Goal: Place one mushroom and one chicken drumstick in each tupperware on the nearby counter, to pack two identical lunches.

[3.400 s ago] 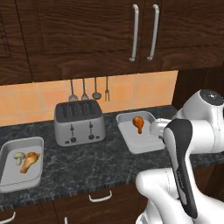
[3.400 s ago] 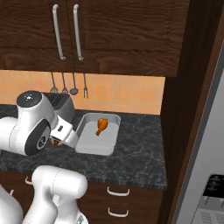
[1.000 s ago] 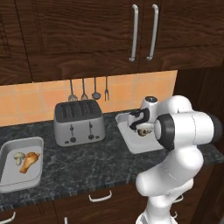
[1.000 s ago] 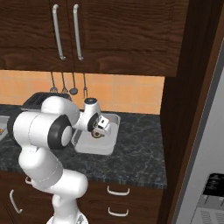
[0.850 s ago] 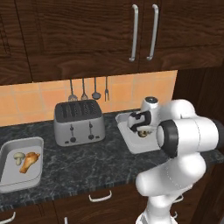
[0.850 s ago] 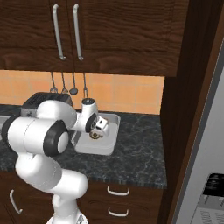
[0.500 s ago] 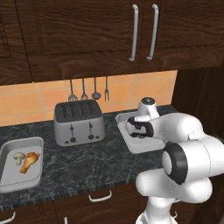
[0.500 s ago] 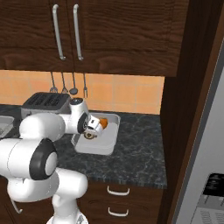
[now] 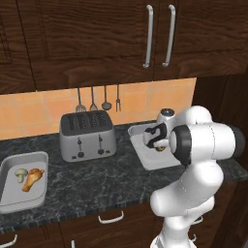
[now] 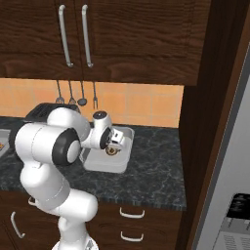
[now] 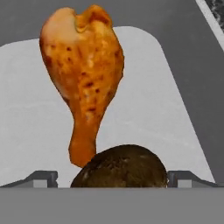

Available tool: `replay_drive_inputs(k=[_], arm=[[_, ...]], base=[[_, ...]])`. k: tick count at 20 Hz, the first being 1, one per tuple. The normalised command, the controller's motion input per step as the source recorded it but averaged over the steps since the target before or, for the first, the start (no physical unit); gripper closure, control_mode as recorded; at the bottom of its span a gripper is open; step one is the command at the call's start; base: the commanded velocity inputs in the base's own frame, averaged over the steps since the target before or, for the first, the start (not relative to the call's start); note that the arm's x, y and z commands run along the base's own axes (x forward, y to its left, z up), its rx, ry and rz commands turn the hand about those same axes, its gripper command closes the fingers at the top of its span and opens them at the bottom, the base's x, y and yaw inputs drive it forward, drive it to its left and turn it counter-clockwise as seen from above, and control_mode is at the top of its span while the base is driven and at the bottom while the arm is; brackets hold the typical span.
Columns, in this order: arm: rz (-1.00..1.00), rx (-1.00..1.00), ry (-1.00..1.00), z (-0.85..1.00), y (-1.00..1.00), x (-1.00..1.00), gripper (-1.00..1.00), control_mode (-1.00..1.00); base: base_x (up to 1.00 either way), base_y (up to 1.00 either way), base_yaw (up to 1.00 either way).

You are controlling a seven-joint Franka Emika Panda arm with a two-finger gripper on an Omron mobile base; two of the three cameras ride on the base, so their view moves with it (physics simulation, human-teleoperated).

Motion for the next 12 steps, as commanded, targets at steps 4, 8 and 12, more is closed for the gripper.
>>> replay_drive_inputs(k=[4, 8, 12], arm=[[0.00, 0.01, 0.01, -0.39, -0.01, 0.06, -1.00, -1.00], [0.00, 0.00, 0.00, -0.03, 0.24, 0.00, -1.00, -1.00], [0.00, 0.00, 0.00, 0.30, 0.41, -0.05, -1.00, -1.00]], base=[[0.00, 0.00, 0.00], [0.00, 0.00, 0.00], [0.00, 0.00, 0.00]])
